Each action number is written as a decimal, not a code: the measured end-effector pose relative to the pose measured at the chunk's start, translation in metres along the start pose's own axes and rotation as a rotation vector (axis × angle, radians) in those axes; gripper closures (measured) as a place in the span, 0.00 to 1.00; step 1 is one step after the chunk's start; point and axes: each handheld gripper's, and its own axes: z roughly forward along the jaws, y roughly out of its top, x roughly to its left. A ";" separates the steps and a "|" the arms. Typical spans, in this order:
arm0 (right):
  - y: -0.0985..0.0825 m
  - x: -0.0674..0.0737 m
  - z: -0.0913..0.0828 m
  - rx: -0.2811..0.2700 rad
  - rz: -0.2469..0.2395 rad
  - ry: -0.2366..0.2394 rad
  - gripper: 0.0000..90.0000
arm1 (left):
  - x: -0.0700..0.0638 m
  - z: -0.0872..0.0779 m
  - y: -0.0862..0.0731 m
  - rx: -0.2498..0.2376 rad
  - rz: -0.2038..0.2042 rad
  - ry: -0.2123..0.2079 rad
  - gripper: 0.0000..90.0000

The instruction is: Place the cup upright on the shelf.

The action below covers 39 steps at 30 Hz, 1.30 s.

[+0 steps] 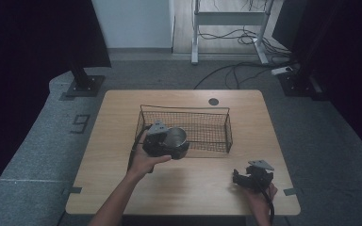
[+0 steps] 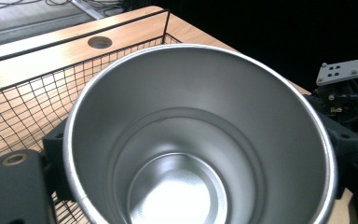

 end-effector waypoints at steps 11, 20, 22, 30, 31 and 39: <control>0.000 0.000 0.000 -0.003 -0.001 -0.001 0.06 | 0.005 0.005 0.009 0.008 -0.005 0.002 0.16; 0.000 0.000 0.000 -0.003 -0.001 -0.001 0.06 | 0.012 0.004 0.017 0.008 -0.012 0.013 0.17; 0.000 0.000 0.000 -0.002 -0.002 -0.001 0.06 | 0.014 0.003 0.018 0.006 -0.016 0.014 0.16; 0.000 0.000 0.000 -0.002 -0.002 -0.001 0.06 | 0.022 0.002 0.019 0.009 -0.027 0.032 0.17; 0.000 0.000 0.000 -0.002 -0.002 -0.001 0.06 | 0.023 0.003 0.019 0.010 -0.026 0.036 0.17; 0.000 0.000 0.000 -0.003 -0.004 -0.001 0.06 | 0.034 0.008 0.021 0.014 -0.041 0.060 0.17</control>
